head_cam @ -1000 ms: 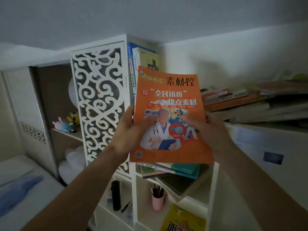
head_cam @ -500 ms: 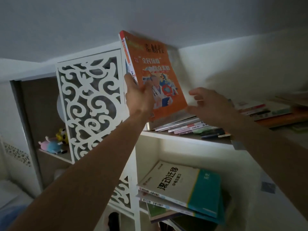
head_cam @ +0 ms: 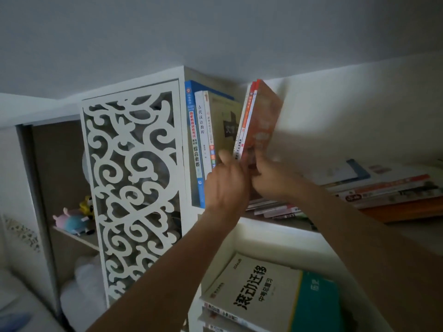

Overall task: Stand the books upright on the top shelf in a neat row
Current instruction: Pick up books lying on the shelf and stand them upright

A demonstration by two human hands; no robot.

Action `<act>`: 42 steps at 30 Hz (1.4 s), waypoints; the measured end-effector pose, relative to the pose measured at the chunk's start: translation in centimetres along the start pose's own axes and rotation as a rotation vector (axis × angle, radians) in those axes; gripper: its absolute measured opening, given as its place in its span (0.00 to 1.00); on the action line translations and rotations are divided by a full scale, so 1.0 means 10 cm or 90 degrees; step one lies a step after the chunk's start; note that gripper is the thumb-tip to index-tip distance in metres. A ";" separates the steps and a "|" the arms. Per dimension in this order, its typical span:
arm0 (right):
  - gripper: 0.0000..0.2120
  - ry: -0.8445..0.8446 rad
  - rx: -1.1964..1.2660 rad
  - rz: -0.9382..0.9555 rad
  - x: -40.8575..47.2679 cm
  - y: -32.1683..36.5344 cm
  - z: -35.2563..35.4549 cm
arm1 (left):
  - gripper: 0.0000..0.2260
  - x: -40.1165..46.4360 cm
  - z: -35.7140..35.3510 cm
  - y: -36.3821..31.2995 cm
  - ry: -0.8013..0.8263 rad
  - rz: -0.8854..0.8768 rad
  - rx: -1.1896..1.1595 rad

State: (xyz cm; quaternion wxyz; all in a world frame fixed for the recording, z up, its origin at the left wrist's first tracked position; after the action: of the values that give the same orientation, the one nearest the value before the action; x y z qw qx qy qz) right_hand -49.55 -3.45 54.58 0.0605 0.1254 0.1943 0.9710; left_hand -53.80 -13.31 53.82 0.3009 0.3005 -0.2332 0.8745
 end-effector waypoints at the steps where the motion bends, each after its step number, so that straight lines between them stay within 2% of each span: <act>1: 0.36 -0.027 0.039 0.015 0.05 -0.02 0.02 | 0.17 0.02 0.06 -0.02 -0.005 -0.015 0.058; 3: 0.36 -0.073 0.157 0.079 0.13 0.00 0.07 | 0.16 0.02 0.14 -0.12 0.005 -0.062 0.144; 5: 0.38 -0.038 0.252 0.127 0.25 0.03 0.07 | 0.12 0.01 0.24 -0.10 -0.027 -0.058 0.180; 7: 0.40 0.023 0.310 0.148 0.37 0.08 0.02 | 0.15 -0.01 0.42 0.02 -0.140 -0.025 0.146; 9: 0.40 0.035 0.293 0.153 0.43 0.14 -0.02 | 0.20 -0.02 0.41 0.20 -0.253 -0.035 0.146; 11: 0.41 0.020 0.239 0.152 0.43 0.15 -0.07 | 0.29 0.02 0.15 0.27 -0.184 -0.105 0.164; 13: 0.41 0.008 0.130 0.149 0.42 0.17 -0.12 | 0.31 0.08 -0.06 0.28 -0.156 -0.164 0.156; 16: 0.43 -0.013 -0.054 0.075 0.42 0.18 -0.11 | 0.31 0.19 -0.14 0.36 -0.152 -0.131 0.183; 18: 0.44 -0.015 -0.118 0.052 0.33 0.22 -0.09 | 0.31 0.18 -0.08 0.37 -0.140 -0.132 0.207; 20: 0.37 -0.049 -0.217 0.072 0.08 0.26 -0.07 | 0.33 0.12 0.01 0.34 -0.120 -0.132 0.164; 22: 0.27 -0.099 -0.388 0.051 -0.30 0.20 -0.03 | 0.35 -0.03 0.08 0.23 -0.112 -0.148 0.091; 24: 0.29 -0.130 -0.533 -0.005 -0.69 -0.03 0.13 | 0.39 -0.23 0.07 0.00 -0.089 -0.247 0.068; 26: 0.35 -0.152 -0.568 -0.051 -1.08 -0.29 0.41 | 0.44 -0.42 -0.03 -0.19 0.020 -0.313 0.032; 29: 0.40 -0.169 -0.559 -0.107 -1.49 -0.63 0.83 | 0.46 -0.49 -0.22 -0.36 0.174 -0.279 0.004; 31: 0.38 -0.119 -0.498 -0.134 -1.57 -0.71 0.90 | 0.40 -0.45 -0.27 -0.43 0.183 -0.277 0.024; 33: 0.37 -0.102 -0.459 -0.129 -1.59 -0.70 0.87 | 0.35 -0.42 -0.25 -0.52 0.145 -0.312 0.054; 36: 0.33 -0.159 -0.494 -0.106 -1.58 -0.69 0.84 | 0.32 -0.43 -0.23 -0.61 0.097 -0.378 0.085; 39: 0.31 -0.286 -0.492 -0.065 -1.58 -0.62 0.86 | 0.31 -0.34 -0.19 -0.64 0.102 -0.405 0.071; 42: 0.41 -0.478 -0.371 -0.109 -1.59 -0.54 0.99 | 0.25 -0.22 -0.15 -0.61 0.068 -0.347 0.060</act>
State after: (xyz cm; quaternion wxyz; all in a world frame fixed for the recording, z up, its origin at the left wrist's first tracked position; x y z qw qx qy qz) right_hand -31.23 2.41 57.80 0.2386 0.4287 -0.1113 0.8642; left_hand -48.90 -8.93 52.73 0.5226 0.3192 -0.0868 0.7858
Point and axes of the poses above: each hand's wrist, its own x-axis towards the middle knuckle, its own z-axis out of the back of the hand, y = z × x, the point moved 7 cm from there along x, towards the middle knuckle, and after that the axes turned 13 degrees about y, right-handed, at the moved point
